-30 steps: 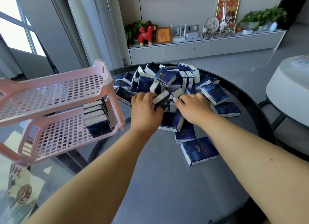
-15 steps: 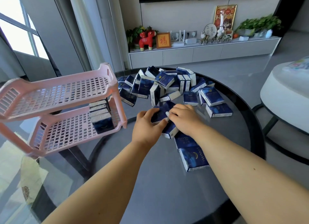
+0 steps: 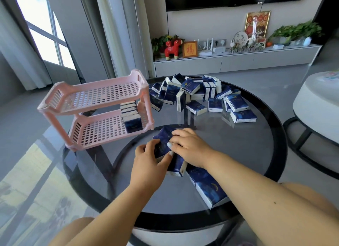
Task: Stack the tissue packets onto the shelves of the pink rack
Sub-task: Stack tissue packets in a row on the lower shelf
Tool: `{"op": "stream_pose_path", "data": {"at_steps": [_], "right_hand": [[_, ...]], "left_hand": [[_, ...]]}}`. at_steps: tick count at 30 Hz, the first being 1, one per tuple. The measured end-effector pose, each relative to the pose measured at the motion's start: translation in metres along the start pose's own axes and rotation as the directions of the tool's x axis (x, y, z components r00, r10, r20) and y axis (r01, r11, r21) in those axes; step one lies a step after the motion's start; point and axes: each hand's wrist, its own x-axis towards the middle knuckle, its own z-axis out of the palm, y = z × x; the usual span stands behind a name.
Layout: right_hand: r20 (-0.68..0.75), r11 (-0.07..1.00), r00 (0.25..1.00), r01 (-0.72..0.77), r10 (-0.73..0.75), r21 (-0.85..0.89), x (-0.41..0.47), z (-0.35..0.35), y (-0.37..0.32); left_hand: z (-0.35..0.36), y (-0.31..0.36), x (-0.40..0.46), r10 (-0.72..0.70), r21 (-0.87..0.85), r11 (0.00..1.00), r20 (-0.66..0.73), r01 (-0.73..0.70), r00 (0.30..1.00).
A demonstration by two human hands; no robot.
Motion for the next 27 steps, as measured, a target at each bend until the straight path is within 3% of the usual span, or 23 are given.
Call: {"op": "stream_pose_path", "data": {"at_steps": [4,11,15,18,22,27], "right_hand": [[0.055,1.000,0.998,0.021,-0.021,0.001,0.006,-0.008,-0.014],[-0.091,0.998,0.994,-0.059,0.062,0.027,-0.041,-0.056,-0.029],[-0.127,0.974,0.986,-0.133,0.111,-0.182,-0.096,-0.038,-0.036],[-0.091,0.912,0.993,-0.106,0.076,-0.397,-0.112,-0.009,-0.031],[-0.198,0.901,0.980,-0.060,-0.029,-0.430,-0.097,0.003,-0.010],[-0.237,0.892,0.971,-0.100,-0.009,-0.442,-0.081,-0.007,0.004]], "left_hand": [[-0.011,-0.002,-0.008,-0.051,0.012,0.999,-0.015,0.051,0.999],[-0.018,-0.009,-0.019,-0.038,-0.014,0.999,-0.043,0.038,0.998],[-0.017,-0.012,-0.021,-0.033,-0.044,0.999,-0.098,0.029,0.995],[-0.017,-0.017,-0.021,-0.036,-0.065,0.998,-0.116,0.028,0.993],[-0.021,-0.024,-0.021,-0.068,-0.138,0.989,-0.103,0.053,0.992],[-0.027,-0.031,-0.022,-0.073,-0.180,0.982,-0.058,0.061,0.996]]}}
